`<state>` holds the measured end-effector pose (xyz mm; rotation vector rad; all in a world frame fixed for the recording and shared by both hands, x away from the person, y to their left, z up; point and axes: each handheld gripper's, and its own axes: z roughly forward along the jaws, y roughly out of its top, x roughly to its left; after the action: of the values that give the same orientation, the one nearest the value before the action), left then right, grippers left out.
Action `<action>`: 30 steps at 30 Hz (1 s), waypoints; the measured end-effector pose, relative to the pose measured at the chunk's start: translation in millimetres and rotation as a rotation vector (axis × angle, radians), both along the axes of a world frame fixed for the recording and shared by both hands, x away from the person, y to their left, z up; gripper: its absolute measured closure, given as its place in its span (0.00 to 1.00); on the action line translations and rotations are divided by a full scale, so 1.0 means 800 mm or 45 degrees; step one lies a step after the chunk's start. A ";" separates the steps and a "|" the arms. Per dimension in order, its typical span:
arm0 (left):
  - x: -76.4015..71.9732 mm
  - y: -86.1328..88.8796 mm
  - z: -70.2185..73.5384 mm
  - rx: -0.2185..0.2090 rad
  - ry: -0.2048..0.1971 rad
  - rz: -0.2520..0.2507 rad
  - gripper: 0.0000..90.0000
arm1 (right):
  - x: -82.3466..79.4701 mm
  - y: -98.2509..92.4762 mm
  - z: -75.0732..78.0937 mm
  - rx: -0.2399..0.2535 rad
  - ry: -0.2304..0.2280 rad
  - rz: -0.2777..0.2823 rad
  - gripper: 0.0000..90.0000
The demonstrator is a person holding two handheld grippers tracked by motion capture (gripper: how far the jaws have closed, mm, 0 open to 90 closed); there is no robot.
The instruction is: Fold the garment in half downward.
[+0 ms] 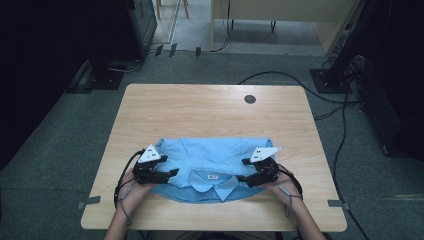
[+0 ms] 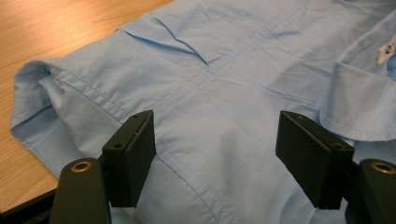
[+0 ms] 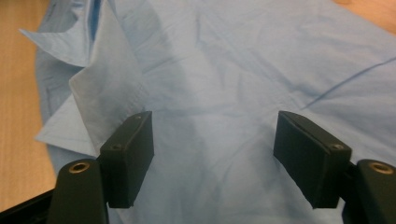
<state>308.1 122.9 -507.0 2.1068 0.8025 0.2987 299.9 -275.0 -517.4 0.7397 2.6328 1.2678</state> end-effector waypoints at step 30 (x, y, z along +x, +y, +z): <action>0.004 0.001 -0.002 0.016 -0.001 0.010 0.32 | 0.001 0.018 0.001 0.013 0.020 -0.061 0.17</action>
<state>311.1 123.8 -508.8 2.1155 0.8100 0.3096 301.1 -260.5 -516.9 0.8125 2.6062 1.2689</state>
